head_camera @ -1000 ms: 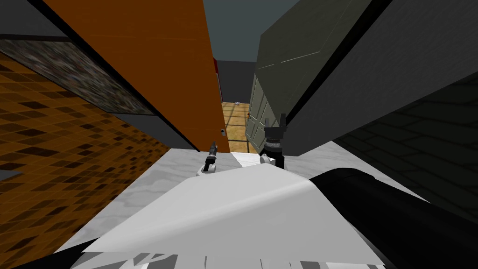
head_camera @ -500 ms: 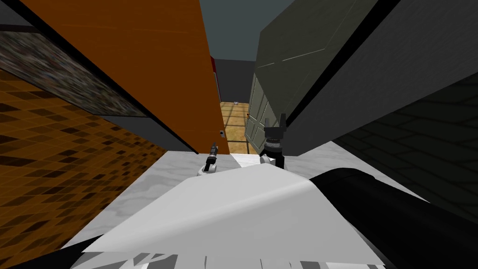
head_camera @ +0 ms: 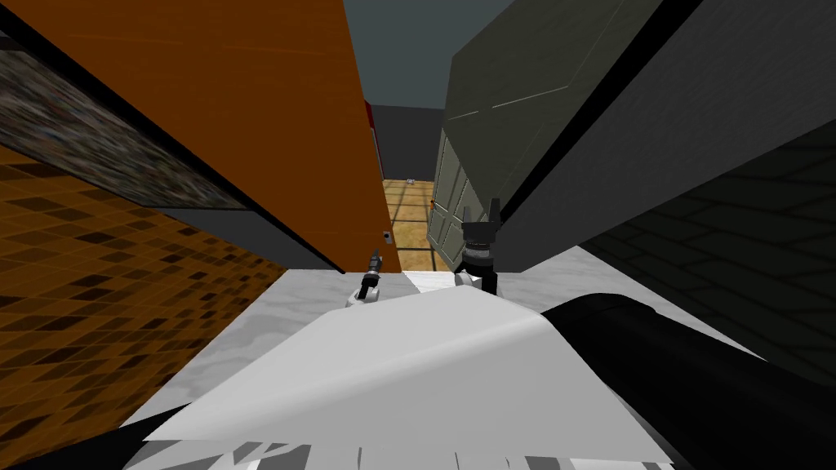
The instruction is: Push the door open
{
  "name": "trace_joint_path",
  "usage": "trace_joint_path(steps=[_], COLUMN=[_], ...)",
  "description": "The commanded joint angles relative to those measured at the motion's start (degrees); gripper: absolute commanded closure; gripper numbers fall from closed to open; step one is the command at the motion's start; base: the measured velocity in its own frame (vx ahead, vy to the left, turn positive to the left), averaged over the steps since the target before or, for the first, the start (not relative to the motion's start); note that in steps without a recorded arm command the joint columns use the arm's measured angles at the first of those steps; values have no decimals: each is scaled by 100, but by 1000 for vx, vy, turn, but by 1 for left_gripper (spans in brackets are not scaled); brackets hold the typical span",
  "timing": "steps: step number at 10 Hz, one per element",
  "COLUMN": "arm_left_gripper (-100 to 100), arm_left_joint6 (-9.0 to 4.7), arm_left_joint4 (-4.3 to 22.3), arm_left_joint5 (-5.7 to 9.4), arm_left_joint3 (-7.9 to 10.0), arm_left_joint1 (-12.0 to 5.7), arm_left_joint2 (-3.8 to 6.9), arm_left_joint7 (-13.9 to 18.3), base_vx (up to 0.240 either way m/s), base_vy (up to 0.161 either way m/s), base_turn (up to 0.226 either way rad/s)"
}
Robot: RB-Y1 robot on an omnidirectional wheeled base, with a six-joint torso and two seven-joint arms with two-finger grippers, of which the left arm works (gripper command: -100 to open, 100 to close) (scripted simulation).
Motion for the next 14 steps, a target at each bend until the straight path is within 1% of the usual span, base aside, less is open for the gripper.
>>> trace_joint_path(steps=[1,2,3,5,6,10,14], arm_left_gripper=[-100,-100,-100,-100,-100,-100,-100], arm_left_joint6=[-48,-79,-124,-151,-123,-105,-81], arm_left_joint4=[187,309,490,599,531,575,606], arm_left_joint5=[14,23,37,45,41,66,89], arm_left_joint3=[-8,-12,-18,-22,-21,33,82], arm_left_joint1=[-80,-134,-214,-263,-235,-270,-298], arm_left_joint2=[-15,-24,-38,-47,-46,-36,-65], arm_left_joint7=[11,20,33,40,34,2,-28], base_vx=[106,95,128,84,25,172,186], base_vy=[21,9,8,32,15,-17,-29], base_turn=[-43,-52,-80,-26,-5,-27,-24])
